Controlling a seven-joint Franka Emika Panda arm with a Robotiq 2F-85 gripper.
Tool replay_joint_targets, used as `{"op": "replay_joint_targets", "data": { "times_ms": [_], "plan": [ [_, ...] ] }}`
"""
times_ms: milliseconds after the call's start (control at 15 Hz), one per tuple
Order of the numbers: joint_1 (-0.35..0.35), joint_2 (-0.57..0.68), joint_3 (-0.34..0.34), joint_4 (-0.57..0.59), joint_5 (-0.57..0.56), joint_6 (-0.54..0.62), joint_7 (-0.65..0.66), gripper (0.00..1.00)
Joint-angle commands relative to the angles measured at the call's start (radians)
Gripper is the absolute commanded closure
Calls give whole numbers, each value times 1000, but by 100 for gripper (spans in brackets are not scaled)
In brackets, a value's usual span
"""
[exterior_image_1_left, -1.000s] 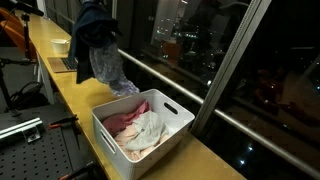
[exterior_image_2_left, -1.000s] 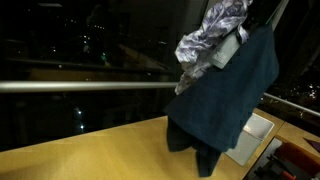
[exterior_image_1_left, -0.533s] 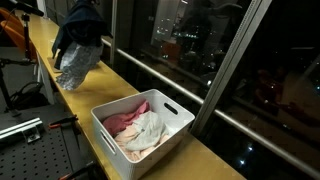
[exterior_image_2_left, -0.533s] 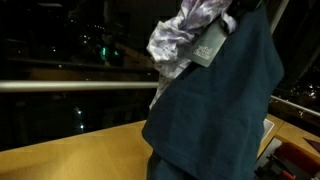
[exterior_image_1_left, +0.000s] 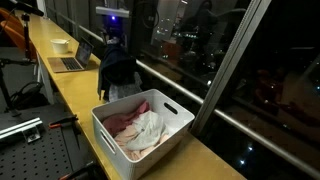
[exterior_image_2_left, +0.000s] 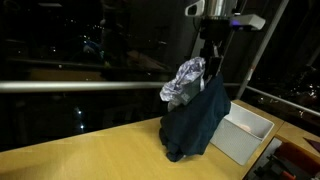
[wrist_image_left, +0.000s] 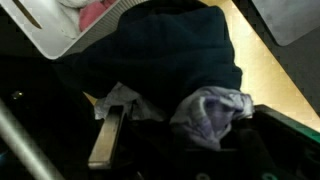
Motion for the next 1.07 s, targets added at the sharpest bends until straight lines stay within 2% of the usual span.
{"op": "replay_joint_targets", "data": {
  "times_ms": [0, 200, 533, 600, 667, 1000],
  "plan": [
    [-70, -54, -24, -175, 134, 183, -106, 100],
    [-119, -75, -14, -261, 249, 282, -202, 100],
    [-127, -136, -20, -346, 332, 372, -314, 100],
    [-126, -160, -23, -369, 335, 386, -334, 75],
    [-126, -181, -28, -387, 338, 392, -345, 74],
    [-171, -290, -96, -481, 376, 422, -450, 39]
  ]
}}
